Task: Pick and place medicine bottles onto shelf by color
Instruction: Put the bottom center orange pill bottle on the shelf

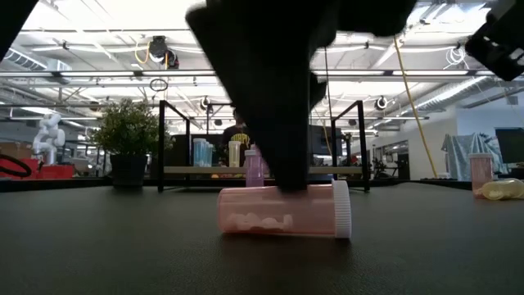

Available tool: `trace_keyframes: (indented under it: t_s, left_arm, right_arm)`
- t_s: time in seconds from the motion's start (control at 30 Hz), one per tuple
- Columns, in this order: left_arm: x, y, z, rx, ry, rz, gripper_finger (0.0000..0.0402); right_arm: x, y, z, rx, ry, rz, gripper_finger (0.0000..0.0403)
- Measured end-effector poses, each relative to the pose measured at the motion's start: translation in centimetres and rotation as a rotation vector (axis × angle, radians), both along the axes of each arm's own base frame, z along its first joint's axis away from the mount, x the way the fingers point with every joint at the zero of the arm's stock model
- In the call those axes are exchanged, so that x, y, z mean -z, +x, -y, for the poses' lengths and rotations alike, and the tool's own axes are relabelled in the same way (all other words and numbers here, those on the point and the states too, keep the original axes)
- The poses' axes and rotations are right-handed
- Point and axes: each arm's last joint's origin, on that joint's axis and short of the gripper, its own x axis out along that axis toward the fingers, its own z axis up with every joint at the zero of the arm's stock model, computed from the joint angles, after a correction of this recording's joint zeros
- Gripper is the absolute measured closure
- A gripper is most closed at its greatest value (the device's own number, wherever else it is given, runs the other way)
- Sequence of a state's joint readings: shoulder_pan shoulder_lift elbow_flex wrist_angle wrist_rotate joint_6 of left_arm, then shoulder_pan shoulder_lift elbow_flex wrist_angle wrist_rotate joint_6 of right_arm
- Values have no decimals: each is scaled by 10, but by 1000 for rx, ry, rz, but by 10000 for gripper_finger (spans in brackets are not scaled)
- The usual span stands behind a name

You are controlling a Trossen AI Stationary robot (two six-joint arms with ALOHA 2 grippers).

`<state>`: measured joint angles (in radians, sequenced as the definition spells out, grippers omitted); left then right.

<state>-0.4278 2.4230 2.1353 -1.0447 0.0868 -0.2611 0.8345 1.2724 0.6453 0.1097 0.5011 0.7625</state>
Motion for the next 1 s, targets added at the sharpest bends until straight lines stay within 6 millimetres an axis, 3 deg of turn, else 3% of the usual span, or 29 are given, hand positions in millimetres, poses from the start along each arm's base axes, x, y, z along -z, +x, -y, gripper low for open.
trace_keyframes:
  t_s: [0.17,0.5,0.7,0.83,1.0]
  left_arm:
    - [19,2,3,-22,15,-35,223]
    - [16,3,-1,-146,17,-32,300]
    - [16,6,-7,-173,14,-33,308]
    - [2,10,-23,-211,-3,-14,293]
    - [-39,15,-57,-249,-33,76,290]
  right_arm:
    - [0,-7,-5,72,59,12,234]
    - [-3,-18,-12,225,120,89,234]
    - [-7,-17,-14,222,147,124,234]
    - [-8,-17,-14,204,114,134,234]
    - [-7,-19,-9,208,47,120,234]
